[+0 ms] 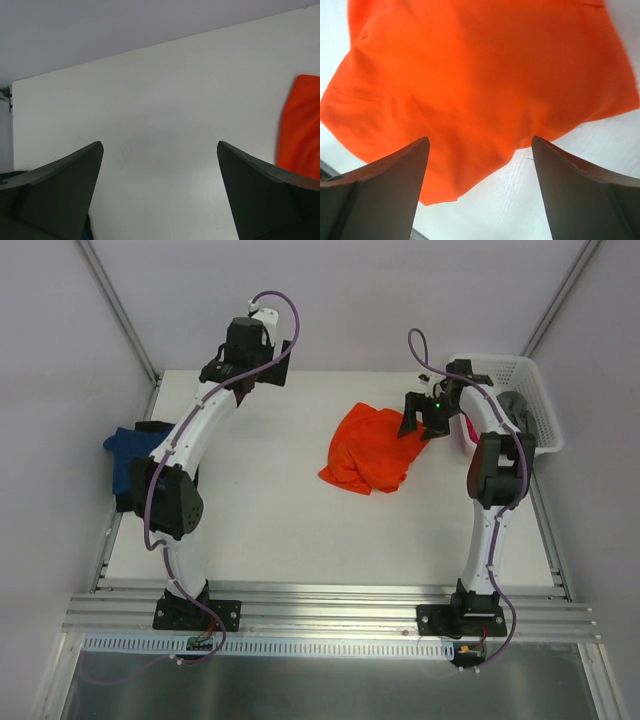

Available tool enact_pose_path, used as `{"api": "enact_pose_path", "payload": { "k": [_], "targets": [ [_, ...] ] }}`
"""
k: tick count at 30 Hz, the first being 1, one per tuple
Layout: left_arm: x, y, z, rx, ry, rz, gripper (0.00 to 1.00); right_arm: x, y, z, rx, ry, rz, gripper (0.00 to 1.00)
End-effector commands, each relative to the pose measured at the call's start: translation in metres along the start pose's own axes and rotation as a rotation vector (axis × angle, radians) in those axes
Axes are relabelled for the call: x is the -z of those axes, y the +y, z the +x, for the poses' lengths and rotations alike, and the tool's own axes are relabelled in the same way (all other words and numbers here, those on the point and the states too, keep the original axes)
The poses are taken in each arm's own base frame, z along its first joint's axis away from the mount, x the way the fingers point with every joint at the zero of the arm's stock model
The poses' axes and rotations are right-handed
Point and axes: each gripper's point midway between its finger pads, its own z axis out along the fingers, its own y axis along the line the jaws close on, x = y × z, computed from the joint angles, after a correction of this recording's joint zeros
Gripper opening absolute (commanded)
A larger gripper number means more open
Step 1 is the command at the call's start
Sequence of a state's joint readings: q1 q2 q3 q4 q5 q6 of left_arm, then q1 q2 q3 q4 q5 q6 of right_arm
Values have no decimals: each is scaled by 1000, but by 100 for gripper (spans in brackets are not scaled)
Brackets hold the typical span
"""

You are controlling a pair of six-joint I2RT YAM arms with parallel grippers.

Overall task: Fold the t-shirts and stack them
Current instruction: Move the tshirt to the center of the board, then flatten the tshirt out

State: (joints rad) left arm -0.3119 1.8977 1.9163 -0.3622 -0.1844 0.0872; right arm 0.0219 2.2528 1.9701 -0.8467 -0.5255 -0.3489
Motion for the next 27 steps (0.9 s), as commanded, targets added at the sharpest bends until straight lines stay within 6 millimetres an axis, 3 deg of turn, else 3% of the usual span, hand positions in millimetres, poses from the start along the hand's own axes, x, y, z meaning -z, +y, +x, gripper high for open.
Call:
{"api": "enact_pose_path", "payload": {
  "k": [1, 5, 8, 15, 19, 20, 21, 22, 27],
  "targets": [
    [17, -3, -17, -20, -52, 12, 99, 6, -17, -21, 38, -59, 97, 89],
    [17, -12, -11, -29, -39, 19, 99, 1, -40, -37, 57, -84, 209, 90],
    [18, -21, -9, -42, -34, 36, 99, -9, -58, -39, 68, -71, 296, 90],
    [23, -33, -4, -67, -24, 46, 99, -25, -80, -36, 83, -46, 367, 87],
    [25, -38, 0, -81, -18, 47, 99, -23, -78, -38, 92, -53, 370, 44],
    [26, -39, 0, -79, -18, 49, 99, -21, -74, -39, 102, -56, 373, 19],
    [25, -40, 4, -82, -9, 49, 99, -14, -68, -42, 114, -69, 375, 8],
    [24, -39, 3, -80, -11, 46, 99, -9, -61, -43, 127, -76, 376, 1],
    [21, -21, -3, -77, -22, -40, 99, 35, -19, -50, 154, -144, 335, 1]
  ]
}}
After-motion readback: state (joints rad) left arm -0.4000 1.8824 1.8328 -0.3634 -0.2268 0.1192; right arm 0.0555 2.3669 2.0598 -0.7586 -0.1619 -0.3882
